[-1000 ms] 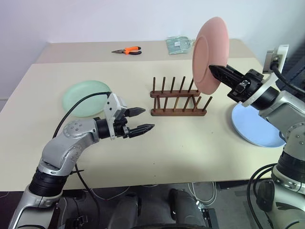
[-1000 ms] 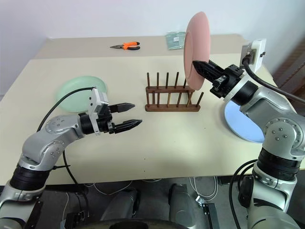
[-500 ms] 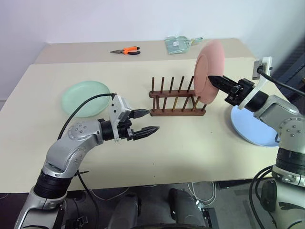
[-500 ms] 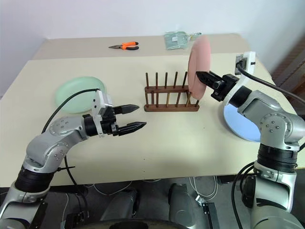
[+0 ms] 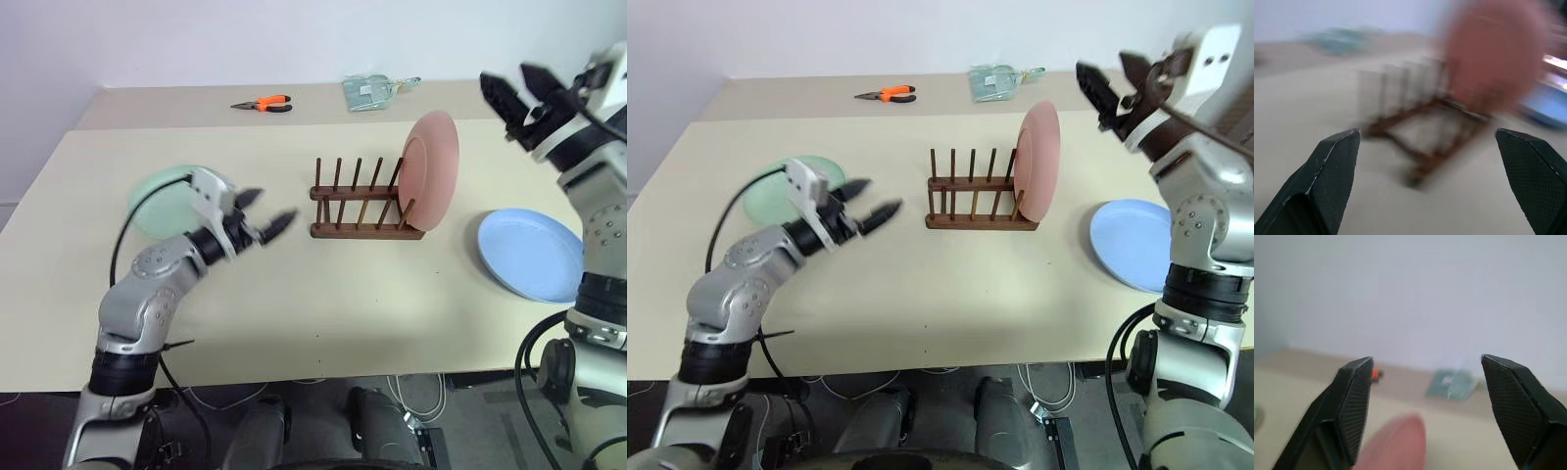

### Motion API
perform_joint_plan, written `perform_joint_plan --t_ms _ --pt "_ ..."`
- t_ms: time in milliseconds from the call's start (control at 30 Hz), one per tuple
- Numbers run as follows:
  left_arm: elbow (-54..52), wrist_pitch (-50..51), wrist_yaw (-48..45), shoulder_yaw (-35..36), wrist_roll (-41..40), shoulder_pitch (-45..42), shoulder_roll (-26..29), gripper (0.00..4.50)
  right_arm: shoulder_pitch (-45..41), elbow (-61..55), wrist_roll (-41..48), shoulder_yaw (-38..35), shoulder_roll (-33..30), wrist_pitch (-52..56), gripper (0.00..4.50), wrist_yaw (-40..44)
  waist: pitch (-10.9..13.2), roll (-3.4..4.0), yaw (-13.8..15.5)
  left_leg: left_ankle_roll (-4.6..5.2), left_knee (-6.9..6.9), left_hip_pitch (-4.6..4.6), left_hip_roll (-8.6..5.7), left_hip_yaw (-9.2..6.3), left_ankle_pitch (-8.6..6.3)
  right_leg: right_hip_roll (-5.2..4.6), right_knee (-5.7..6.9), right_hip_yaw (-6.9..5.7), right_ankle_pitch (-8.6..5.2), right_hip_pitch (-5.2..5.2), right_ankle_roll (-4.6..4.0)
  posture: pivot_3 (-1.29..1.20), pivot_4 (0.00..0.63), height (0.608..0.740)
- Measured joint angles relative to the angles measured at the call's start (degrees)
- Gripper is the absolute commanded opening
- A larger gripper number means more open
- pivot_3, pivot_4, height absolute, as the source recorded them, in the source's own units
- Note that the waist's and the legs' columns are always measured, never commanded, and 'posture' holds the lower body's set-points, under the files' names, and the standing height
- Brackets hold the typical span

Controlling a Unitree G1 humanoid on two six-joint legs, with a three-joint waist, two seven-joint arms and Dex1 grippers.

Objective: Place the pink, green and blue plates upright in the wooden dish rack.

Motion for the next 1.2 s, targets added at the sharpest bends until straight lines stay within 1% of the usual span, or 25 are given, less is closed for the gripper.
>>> perform_joint_plan --t_ms 33,100,133,200,300,367,467,533,600,767,800,833,900,1000,1100,1167,1200 --pt "3.67 -0.36 8.18 5.07 1.39 -2.84 -0.94 4.5 -0.34 -3.33 0.31 1.47 -0.79 -0.15 4.46 2.25 -0.02 -0.04 -0.49 0.0 -0.05 0.03 0.06 0.01 -0.01 0.04 -0.01 0.01 -0.04 -0.03 0.08 0.0 0.15 0.74" --pt "7.55 -1.01 20.08 12.0 4.21 -5.8 -1.41 4.5 -0.51 -8.74 0.81 4.0 -1.82 -0.14 4.46 5.28 -0.08 -0.11 -1.08 -0.01 -0.1 0.11 0.1 0.15 -0.02 0.06 0.0 0.1 -0.06 -0.04 0.11 0.0 0.15 0.74" --pt "8.76 -0.9 25.01 14.32 5.47 -6.45 -1.51 4.5 -0.18 -11.1 0.76 6.08 -2.31 0.22 4.46 6.73 -0.1 -0.12 -1.05 0.01 -0.11 0.13 0.09 0.24 -0.04 0.06 -0.02 0.17 -0.05 -0.05 0.1 0.0 0.15 0.74" --pt "10.76 1.03 31.76 18.33 6.98 -6.45 -1.47 4.5 2.08 -16.11 0.66 11.86 -1.99 1.18 4.46 9.39 -0.15 -0.27 -0.78 0.01 -0.06 0.09 0.06 0.3 -0.05 0.03 -0.02 0.21 -0.05 -0.05 0.12 0.0 0.15 0.74" --pt "11.83 6.8 34.68 20.49 6.24 -6.4 -1.67 4.5 5.21 -19.62 0.58 19.51 0.4 2.49 4.46 11.23 -0.09 -0.43 0.36 0.01 0.13 -0.12 -0.09 0.23 -0.04 -0.05 -0.04 0.23 0.06 -0.09 0.28 0.0 0.15 0.74" --pt "12.0 12.7 33.22 20.52 4.65 -6.18 -1.2 4.5 7.02 -21.65 0.31 22.62 1.57 2.82 4.46 11.97 -0.1 -0.47 1.18 0.12 0.34 -0.16 -0.15 0.19 -0.1 -0.05 -0.02 0.22 0.07 -0.01 0.3 0.0 0.15 0.74" --pt "12.42 18.81 30.36 20.65 2.02 -5.86 -1.44 4.5 9.2 -23.94 -0.28 25.12 2.49 2.81 4.46 12.38 -0.1 -0.48 1.15 0.15 0.48 -0.14 -0.16 0.19 -0.13 -0.05 0.02 0.22 0.07 0.05 0.31 0.0 0.15 0.74" --pt "12.51 20.56 29.86 21.2 1.02 -6.07 -1.98 4.0 10.2 -24.49 -1.11 25.82 3.13 2.8 4.5 12.26 -0.1 -0.47 0.81 0.14 0.47 -0.1 -0.14 0.21 -0.13 -0.05 0.09 0.22 0.07 0.02 0.31 0.0 0.15 0.74" --pt "13.98 20.74 29.47 22.17 0.04 -7.29 -2.17 3.21 11.47 -24.7 -2.37 26.56 3.51 2.65 4.5 11.99 -0.11 -0.47 0.79 0.13 0.44 -0.04 -0.09 0.22 -0.13 -0.02 0.15 0.21 0.07 0.01 0.3 0.0 0.15 0.74" --pt "17.18 19.45 29.76 23.14 0.1 -8.88 -2.65 0.48 13.37 -23.72 -8.13 30.07 4.08 1.73 4.5 11.0 -0.1 -0.47 0.72 0.12 0.43 -0.07 -0.09 0.29 -0.13 -0.02 0.16 0.24 0.08 -0.06 0.29 0.0 0.15 0.74" --pt "17.19 19.01 29.5 23.08 0.18 -8.91 -2.59 0.03 13.37 -23.21 -9.12 30.11 4.03 1.52 4.5 10.8 -0.1 -0.47 0.73 0.12 0.43 -0.07 -0.09 0.3 -0.12 -0.02 0.15 0.24 0.09 -0.06 0.29 0.0 0.15 0.74" --pt "17.19 18.44 28.56 22.25 0.45 -9.22 -2.2 0.03 13.35 -22.55 -10.34 30.17 3.95 1.34 4.5 10.59 -0.11 -0.48 0.83 0.12 0.44 -0.07 -0.09 0.3 -0.12 -0.02 0.15 0.24 0.09 -0.05 0.29 0.0 0.15 0.74" --pt "16.7 17.27 25.65 18.0 2.42 -9.29 -0.42 0.03 13.21 -21.68 -12.79 30.35 3.89 0.85 4.5 10.35 -0.11 -0.48 0.89 0.12 0.45 -0.08 -0.11 0.32 -0.13 -0.03 0.13 0.25 0.09 -0.03 0.28 0.0 0.15 0.74" --pt "12.59 13.19 18.49 11.22 4.21 -8.88 0.44 0.03 11.64 -20.4 -18.29 32.35 2.65 -2.51 4.5 10.37 -0.1 -0.49 0.88 0.11 0.46 -0.14 -0.11 0.33 -0.12 -0.04 0.1 0.26 0.09 -0.05 0.28 0.0 0.15 0.74" --pt "5.94 12.83 11.67 4.79 3.18 -10.33 -0.15 0.03 6.32 -16.59 -25.46 35.24 3.05 -6.98 4.5 9.48 -0.09 -0.49 0.71 0.11 0.48 -0.14 -0.1 0.36 -0.12 -0.04 0.11 0.27 0.11 -0.07 0.25 0.0 0.15 0.74" --pt "2.11 14.11 9.59 1.85 1.76 -12.89 -0.82 0.03 3.13 -13.89 -30.52 37.45 3.51 -9.96 4.5 8.79 -0.09 -0.49 0.64 0.12 0.45 -0.12 -0.09 0.36 -0.13 -0.03 0.1 0.27 0.11 -0.07 0.26 0.0 0.15 0.74" --pt "0.24 15.69 9.33 1.23 0.81 -14.36 -1.36 0.03 1.89 -12.01 -34.4 39.39 3.45 -12.98 4.5 8.32 -0.09 -0.49 0.51 0.12 0.43 -0.09 -0.09 0.38 -0.13 -0.03 0.08 0.28 0.11 -0.07 0.26 0.0 0.15 0.74"
